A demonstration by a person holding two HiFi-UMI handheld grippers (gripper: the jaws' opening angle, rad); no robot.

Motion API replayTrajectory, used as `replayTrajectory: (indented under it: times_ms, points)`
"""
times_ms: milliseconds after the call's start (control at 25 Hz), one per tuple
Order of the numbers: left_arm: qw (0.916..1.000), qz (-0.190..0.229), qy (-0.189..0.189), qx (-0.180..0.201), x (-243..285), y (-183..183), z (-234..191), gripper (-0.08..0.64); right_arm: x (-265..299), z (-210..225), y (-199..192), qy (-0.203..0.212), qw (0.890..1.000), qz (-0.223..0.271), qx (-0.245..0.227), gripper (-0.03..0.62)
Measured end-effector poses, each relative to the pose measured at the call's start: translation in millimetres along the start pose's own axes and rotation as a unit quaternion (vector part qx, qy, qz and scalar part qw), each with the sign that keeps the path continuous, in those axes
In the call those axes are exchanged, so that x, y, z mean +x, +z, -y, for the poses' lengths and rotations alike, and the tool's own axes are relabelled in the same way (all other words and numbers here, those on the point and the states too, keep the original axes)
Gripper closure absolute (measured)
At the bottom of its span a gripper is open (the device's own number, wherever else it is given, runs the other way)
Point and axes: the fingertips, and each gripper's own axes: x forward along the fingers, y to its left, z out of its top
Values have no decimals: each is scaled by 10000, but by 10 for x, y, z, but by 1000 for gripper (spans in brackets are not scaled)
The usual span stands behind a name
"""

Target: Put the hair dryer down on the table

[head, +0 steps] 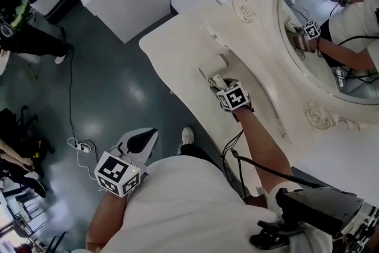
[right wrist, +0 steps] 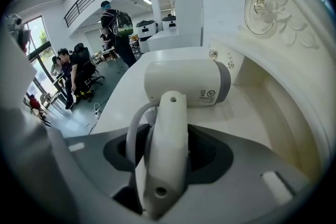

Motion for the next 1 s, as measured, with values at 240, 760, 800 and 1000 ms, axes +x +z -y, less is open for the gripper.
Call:
replayTrajectory:
  times_ms: [240,760,800,1000]
  points:
    - [10000,35,18,-25,-118,-75,-13,558,-75,-17,65,-49,9999,119,57,321]
    - [9996,151,-228,54,-414,-247,61,558,-580,-126,196,-535,9968,560,190,318]
    - [9996,156,-246,54,-454,-269,72,558,-635,-155,203,-582,9963,601,200,318]
    - [9990,217,-387,115,-599,-367,116,558,-956,-251,191,-953,9916,830,273,368]
